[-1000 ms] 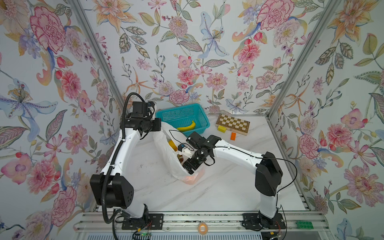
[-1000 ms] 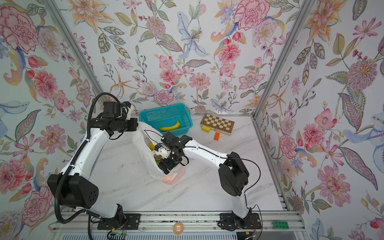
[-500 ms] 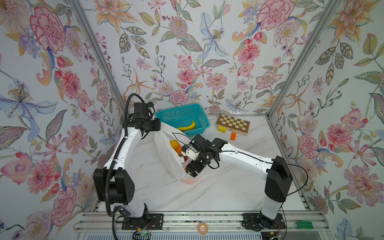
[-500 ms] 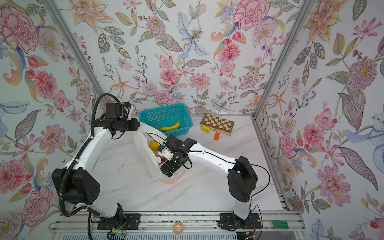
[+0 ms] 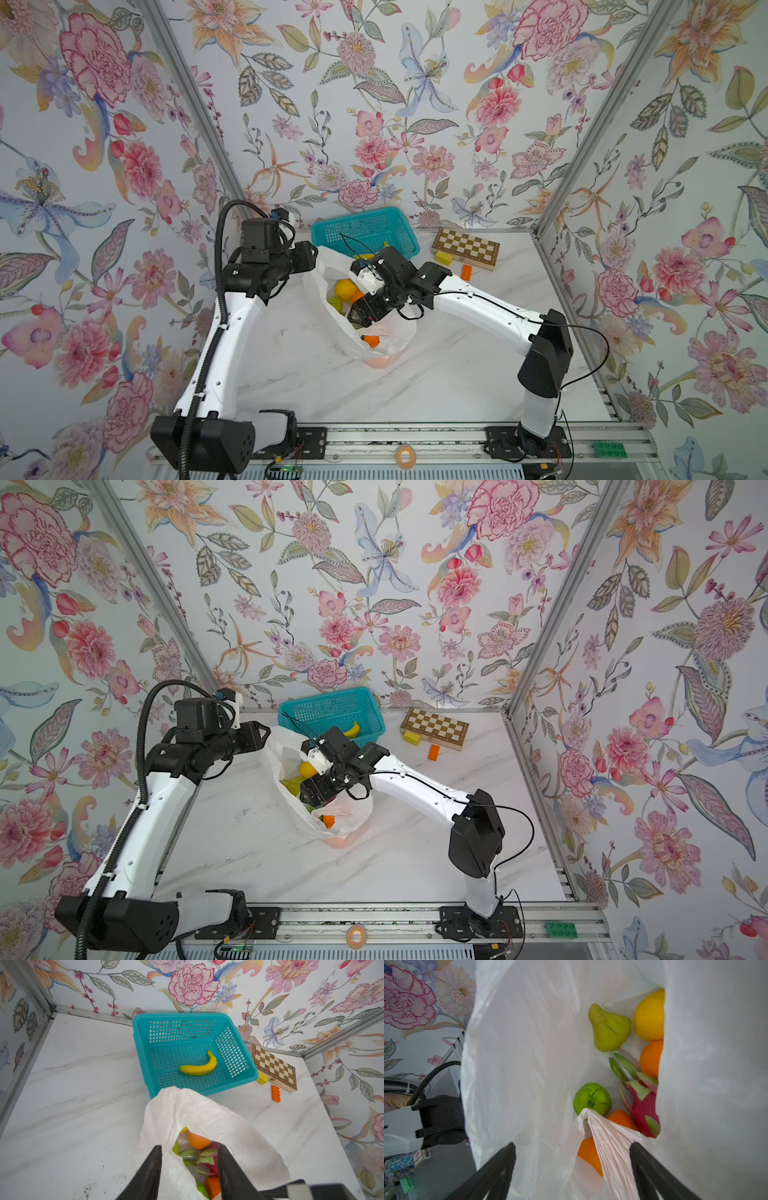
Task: Untie the knot of the plastic bag and take out the fruit
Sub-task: 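Lower the right gripper into the bag toward the orange while the left holds the rim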
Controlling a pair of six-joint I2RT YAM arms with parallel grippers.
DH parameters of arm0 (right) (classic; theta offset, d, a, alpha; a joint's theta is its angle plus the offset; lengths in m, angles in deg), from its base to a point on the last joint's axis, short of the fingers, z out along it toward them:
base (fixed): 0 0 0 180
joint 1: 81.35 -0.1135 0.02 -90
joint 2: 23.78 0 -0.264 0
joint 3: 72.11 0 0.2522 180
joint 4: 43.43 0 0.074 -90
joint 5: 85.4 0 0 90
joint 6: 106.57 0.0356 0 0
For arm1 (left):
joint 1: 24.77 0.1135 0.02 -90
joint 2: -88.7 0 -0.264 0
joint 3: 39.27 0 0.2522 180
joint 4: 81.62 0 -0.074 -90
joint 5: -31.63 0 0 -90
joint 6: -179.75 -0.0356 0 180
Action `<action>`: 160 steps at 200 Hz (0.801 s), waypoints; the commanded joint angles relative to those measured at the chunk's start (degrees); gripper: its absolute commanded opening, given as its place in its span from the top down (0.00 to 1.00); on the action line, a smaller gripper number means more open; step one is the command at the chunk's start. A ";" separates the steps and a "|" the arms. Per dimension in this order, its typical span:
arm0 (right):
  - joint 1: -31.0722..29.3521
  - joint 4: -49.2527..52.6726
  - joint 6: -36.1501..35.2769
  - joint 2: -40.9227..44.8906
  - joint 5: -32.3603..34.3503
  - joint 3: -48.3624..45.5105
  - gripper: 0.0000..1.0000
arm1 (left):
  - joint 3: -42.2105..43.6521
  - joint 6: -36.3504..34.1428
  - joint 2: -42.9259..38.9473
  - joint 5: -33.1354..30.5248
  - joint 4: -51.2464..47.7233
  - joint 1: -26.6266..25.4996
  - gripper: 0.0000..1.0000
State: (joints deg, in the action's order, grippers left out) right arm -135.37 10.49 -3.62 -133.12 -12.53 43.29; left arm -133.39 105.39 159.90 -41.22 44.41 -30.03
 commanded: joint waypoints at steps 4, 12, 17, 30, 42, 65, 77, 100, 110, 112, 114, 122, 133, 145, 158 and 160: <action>0.90 -1.28 3.93 -3.41 0.35 0.47 0.14 | 3.90 5.90 -3.74 -2.58 -5.17 -2.05 0.55; 1.10 -1.16 4.98 -4.00 2.12 0.24 0.14 | 5.84 7.30 -4.36 -3.74 -6.68 -2.64 0.57; 1.32 -1.03 6.00 -4.34 3.53 -0.06 0.14 | 7.18 7.99 -4.46 -3.75 -7.46 -3.09 0.58; 2.22 -0.68 8.88 -4.44 8.53 -0.98 0.14 | 10.74 8.66 -3.93 -1.63 -8.68 -4.51 0.58; 2.86 -0.52 10.41 -3.93 12.86 -2.11 0.14 | 13.63 8.95 -3.36 -1.03 -9.09 -6.80 0.57; 3.64 -0.35 10.35 -3.03 18.30 -4.65 0.12 | 20.08 9.41 -4.14 -0.86 -5.41 -9.30 0.56; 4.04 -0.04 10.54 -2.81 20.54 -6.32 0.11 | 24.59 10.55 -5.30 -0.43 -2.10 -9.33 0.58; 5.31 1.23 11.89 -1.86 25.32 -9.49 0.10 | 30.06 11.86 -5.48 -1.34 -0.63 -9.35 0.68; 5.90 1.17 12.01 -0.97 25.95 -11.06 0.09 | 31.74 12.13 -5.75 -1.36 0.00 -9.50 0.70; 5.93 1.13 11.94 -0.79 25.92 -11.30 0.09 | 32.06 12.13 -5.86 -1.29 0.20 -9.50 0.70; 6.05 0.97 11.82 -0.66 25.94 -11.54 0.09 | 32.38 12.20 -5.93 -1.19 0.32 -9.46 0.70; 6.19 0.85 10.63 -0.14 25.26 -12.01 0.09 | 33.10 12.22 -6.40 -0.67 1.09 -9.55 0.70; 5.90 0.39 8.60 0.66 24.14 -12.34 0.08 | 33.33 12.06 -7.30 0.51 2.19 -9.69 0.70; 5.07 -0.08 6.30 1.60 23.08 -12.26 0.08 | 33.08 11.72 -8.13 1.70 3.40 -9.85 0.70; 4.29 -0.33 4.47 2.44 21.98 -11.71 0.08 | 32.73 11.27 -8.82 2.29 4.08 -10.15 0.69; 4.21 -0.30 4.28 2.57 21.81 -11.55 0.08 | 32.55 11.26 -8.91 2.28 4.08 -10.18 0.68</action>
State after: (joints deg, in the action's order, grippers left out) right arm -129.71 10.01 4.83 -134.54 9.61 31.53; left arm -100.29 116.65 153.21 -40.94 45.06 -39.49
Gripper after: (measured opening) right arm 0.921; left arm 0.304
